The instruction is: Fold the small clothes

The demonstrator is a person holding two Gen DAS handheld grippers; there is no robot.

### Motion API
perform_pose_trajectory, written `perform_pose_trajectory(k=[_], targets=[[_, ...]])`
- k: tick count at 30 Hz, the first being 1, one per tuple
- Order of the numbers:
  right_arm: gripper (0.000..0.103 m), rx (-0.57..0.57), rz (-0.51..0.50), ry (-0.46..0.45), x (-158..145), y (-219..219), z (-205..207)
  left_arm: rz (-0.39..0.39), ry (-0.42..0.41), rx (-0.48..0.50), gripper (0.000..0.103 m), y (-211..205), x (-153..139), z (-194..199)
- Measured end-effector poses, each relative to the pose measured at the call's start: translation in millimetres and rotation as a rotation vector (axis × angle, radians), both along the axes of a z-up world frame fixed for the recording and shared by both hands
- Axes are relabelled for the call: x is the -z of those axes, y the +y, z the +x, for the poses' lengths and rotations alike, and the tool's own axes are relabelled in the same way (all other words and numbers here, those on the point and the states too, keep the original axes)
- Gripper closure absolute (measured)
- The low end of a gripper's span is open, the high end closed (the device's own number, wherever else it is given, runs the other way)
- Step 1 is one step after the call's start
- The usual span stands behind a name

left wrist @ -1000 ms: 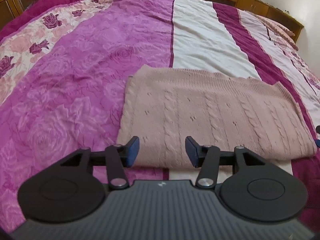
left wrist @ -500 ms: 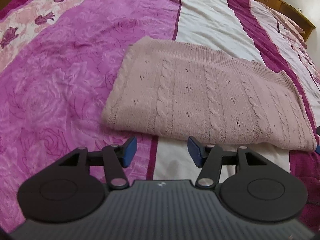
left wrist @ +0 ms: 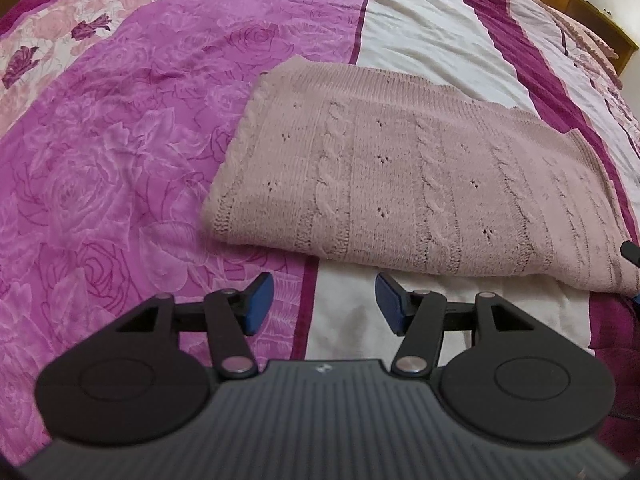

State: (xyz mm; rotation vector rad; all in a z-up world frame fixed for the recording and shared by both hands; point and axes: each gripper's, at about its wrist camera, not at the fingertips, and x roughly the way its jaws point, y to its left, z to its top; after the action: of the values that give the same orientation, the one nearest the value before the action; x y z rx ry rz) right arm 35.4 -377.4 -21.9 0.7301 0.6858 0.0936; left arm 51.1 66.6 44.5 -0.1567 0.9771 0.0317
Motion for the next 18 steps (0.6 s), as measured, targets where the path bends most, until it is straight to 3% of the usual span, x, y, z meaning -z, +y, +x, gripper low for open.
perform_pose_trajectory(k=[13,18], targets=[[0.020,-0.004,0.164,-0.016,8.0,-11.2,15.9,0.003,0.012,-0.004,0.045,0.8,3.5,-0.5],[0.020,-0.009,0.177,-0.023,8.8,-7.2,22.8,0.010,0.006,-0.010,0.045,1.2,2.9,-0.8]])
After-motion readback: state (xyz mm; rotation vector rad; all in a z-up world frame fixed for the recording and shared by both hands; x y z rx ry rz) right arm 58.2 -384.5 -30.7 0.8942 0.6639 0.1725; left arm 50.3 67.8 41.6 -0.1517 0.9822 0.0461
